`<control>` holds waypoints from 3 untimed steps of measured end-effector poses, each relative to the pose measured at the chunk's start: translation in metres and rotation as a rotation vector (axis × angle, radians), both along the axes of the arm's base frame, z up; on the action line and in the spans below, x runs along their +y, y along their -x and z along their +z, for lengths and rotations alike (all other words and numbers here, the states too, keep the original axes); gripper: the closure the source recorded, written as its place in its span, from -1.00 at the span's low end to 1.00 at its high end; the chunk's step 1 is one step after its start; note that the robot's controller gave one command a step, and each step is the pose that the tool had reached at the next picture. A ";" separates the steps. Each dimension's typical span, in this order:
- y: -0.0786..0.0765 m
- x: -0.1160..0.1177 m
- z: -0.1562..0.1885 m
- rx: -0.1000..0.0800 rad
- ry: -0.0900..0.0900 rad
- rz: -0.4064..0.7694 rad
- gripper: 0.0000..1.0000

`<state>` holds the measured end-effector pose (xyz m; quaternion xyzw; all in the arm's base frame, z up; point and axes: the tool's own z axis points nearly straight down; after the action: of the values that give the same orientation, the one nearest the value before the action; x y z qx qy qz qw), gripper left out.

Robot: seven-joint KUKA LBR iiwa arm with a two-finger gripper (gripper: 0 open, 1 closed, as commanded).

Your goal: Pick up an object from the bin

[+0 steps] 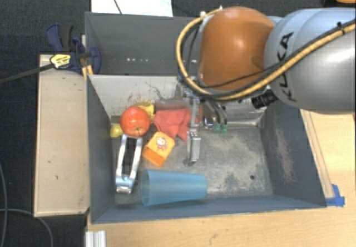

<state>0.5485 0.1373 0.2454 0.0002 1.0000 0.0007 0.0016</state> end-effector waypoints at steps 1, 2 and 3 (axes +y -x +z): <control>0.019 0.004 -0.048 -0.002 0.000 0.136 -1.00; 0.047 0.014 -0.082 0.000 0.001 0.410 -1.00; 0.063 0.017 -0.118 0.000 0.002 0.631 -1.00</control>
Offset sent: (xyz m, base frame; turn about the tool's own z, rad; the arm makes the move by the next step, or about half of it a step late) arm -0.0507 0.0149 -0.0854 -0.4116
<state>0.4852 0.1540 0.1270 -0.3099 0.9508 0.0002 0.0012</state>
